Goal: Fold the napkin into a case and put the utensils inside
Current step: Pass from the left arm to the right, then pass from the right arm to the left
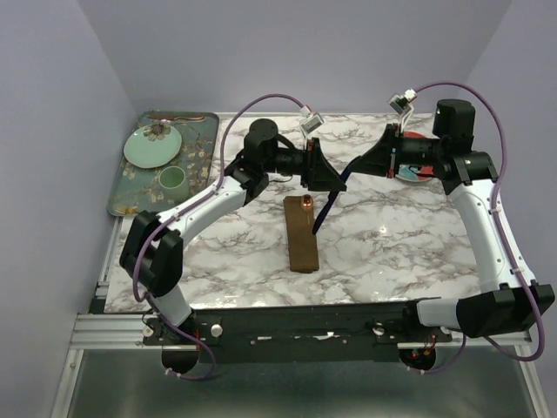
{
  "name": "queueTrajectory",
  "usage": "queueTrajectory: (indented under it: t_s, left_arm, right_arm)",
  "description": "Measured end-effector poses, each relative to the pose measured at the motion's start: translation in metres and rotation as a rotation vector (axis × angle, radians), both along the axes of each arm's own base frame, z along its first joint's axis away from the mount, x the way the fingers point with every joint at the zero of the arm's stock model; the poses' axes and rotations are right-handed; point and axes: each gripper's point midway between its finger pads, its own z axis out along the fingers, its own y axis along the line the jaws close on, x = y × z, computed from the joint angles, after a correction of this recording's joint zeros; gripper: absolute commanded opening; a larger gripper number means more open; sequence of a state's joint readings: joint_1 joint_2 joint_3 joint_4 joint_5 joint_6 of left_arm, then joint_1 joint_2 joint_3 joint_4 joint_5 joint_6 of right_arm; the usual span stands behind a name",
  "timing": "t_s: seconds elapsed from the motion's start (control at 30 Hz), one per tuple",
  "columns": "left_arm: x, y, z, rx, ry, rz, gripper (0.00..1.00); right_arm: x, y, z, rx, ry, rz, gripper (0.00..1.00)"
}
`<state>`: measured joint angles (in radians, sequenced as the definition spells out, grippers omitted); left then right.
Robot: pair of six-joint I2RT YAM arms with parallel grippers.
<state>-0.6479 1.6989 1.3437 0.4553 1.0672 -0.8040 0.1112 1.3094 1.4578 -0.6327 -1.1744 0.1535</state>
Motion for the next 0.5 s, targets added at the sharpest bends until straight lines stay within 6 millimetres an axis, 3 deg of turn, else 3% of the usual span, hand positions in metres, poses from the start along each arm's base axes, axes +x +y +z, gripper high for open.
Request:
queueTrajectory:
  t_s: [0.13, 0.3, 0.37, 0.5]
  left_arm:
    - [0.017, 0.013, -0.006, 0.104, -0.089, 0.189, 0.54]
    - [0.03, 0.049, -0.002, 0.239, -0.3, 0.399, 0.59]
    - [0.03, 0.064, -0.001, 0.299, -0.378, 0.463, 0.72]
    - [0.022, 0.067, -0.01, 0.408, -0.5, 0.52, 0.73]
  right_arm:
    - [0.005, 0.0, -0.004, -0.003, 0.019, -0.018, 0.01]
    - [0.014, 0.001, -0.031, -0.021, 0.132, -0.06, 0.01]
    - [0.02, 0.004, -0.044, -0.034, 0.184, -0.078, 0.01]
    - [0.028, 0.009, -0.06, -0.051, 0.257, -0.102, 0.01]
